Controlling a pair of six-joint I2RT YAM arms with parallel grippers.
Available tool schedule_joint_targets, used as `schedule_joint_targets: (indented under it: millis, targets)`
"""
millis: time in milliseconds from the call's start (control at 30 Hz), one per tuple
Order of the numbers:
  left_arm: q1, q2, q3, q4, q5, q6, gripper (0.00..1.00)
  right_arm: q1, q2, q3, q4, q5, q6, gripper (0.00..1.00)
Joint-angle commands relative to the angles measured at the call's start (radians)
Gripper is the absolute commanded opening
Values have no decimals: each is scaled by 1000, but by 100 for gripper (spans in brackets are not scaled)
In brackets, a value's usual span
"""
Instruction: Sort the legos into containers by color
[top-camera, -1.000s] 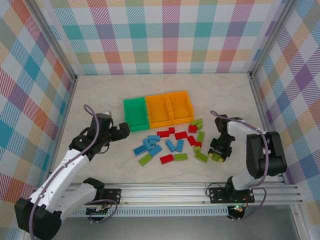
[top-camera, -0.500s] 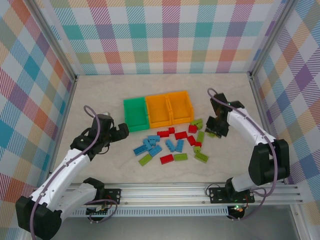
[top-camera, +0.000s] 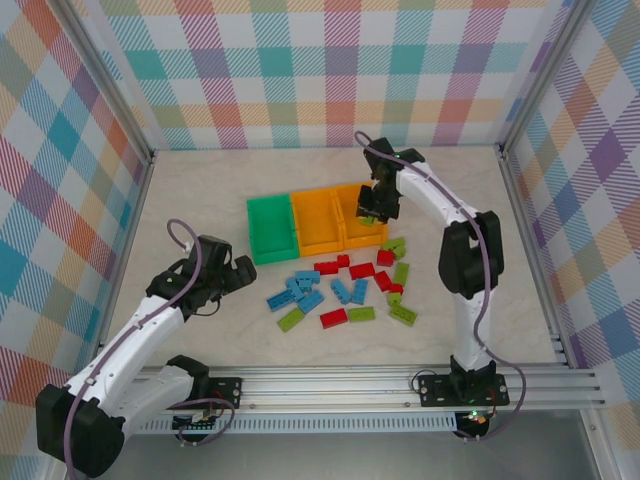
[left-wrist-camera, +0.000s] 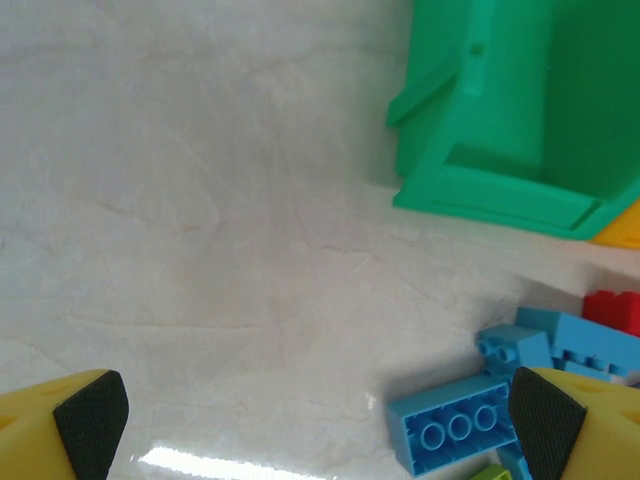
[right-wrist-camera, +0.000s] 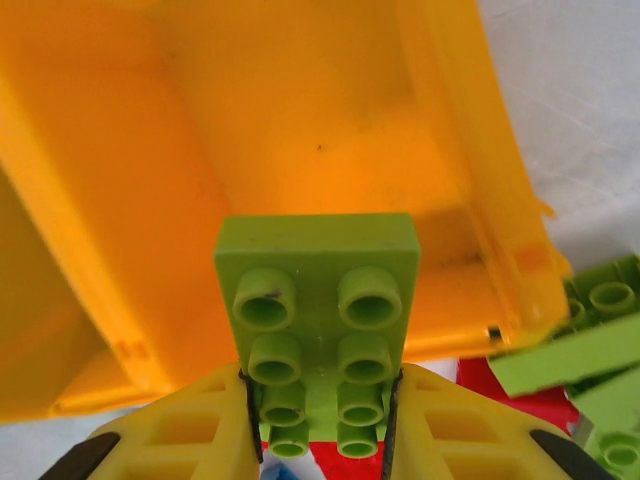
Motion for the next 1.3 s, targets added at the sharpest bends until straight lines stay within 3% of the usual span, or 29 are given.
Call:
schedule_joint_targets:
  millis: [0,167,333,467,800,900,1133,1267]
  targets:
    - [-5,-17,-19,-39,18,-49,100,1,56,102,-96,-20,-23,28]
    - [-5,-35,-26,-59,9,-55,100,2,130,173,-112,-43,-5,30]
    - [-4,-32,-28,-67,25,-61,100,1,171,197,-135,-41,6,39]
    - [-5,-10,-34,-52,62,-69,100,1,165,180,-120,-47,14,48]
    - [-73,78,-46,-7,173,-96,99,19,106,136,-80,-60,14,54]
    - [-129,103,-57,37,189,-38,97,31,44,73,-31,-55,9,57]
    - [-200,211,-18,13,159,245,95,32,-62,-45,16,-34,-11,63]
    - [-214,240,23,34,153,294,91,32,-78,-76,6,-22,-18,65]
